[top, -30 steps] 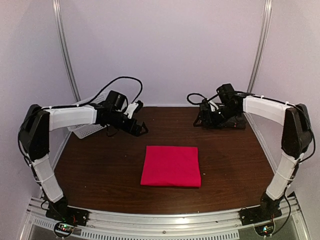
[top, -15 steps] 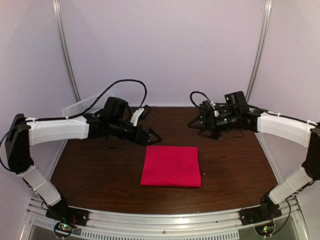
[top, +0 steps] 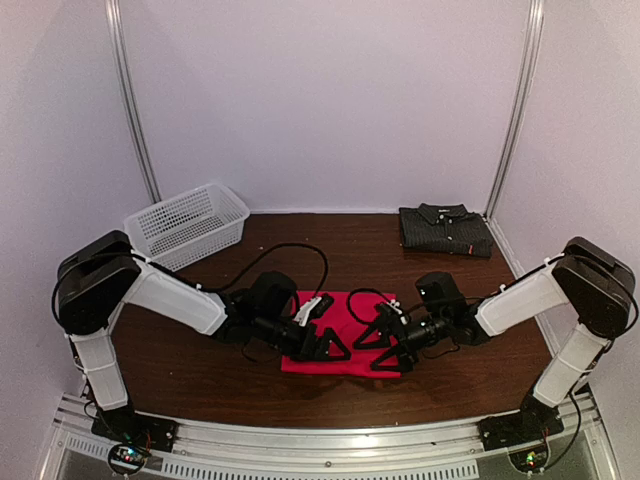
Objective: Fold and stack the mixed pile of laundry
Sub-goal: Smooth out the square-folded T-shirt at the center of the board.
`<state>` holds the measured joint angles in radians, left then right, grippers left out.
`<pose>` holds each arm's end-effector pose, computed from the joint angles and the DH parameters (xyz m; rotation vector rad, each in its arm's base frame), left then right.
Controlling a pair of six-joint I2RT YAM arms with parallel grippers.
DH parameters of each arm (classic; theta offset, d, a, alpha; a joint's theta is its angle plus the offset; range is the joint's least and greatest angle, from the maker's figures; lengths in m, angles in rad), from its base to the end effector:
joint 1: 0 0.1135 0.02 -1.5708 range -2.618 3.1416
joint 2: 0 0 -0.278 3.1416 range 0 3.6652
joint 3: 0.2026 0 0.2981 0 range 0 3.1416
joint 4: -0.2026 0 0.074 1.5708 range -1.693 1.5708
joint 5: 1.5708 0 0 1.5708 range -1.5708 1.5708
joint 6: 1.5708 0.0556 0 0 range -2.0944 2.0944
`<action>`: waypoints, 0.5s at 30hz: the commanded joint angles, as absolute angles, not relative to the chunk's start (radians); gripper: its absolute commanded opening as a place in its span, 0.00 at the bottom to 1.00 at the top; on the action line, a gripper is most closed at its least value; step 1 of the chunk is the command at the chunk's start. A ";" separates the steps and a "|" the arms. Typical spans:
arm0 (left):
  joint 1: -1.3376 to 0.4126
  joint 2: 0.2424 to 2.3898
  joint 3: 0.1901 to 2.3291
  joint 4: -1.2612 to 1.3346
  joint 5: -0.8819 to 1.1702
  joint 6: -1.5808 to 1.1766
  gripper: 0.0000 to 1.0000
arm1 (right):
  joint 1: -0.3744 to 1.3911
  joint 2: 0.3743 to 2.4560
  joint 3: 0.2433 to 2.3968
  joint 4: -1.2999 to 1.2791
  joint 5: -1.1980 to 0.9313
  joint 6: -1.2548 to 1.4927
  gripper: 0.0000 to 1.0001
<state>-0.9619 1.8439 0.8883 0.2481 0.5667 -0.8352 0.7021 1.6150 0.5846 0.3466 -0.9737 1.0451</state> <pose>0.2068 -0.3488 0.0988 0.5232 2.6255 -1.4374 0.2112 0.2389 0.1052 0.1841 -2.4545 -1.6807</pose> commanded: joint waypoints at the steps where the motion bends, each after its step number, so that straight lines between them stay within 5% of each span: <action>1: -0.914 1.891 0.817 0.358 0.548 -0.887 0.98 | 0.679 1.707 0.493 0.530 -0.985 1.086 0.98; 9: -0.788 1.778 0.778 0.165 0.508 -0.698 0.98 | 0.672 1.663 0.450 0.568 -1.001 1.105 0.92; 15: -0.810 1.551 0.900 -0.081 0.246 -0.372 0.98 | 0.591 1.351 0.624 0.100 -0.913 0.893 0.95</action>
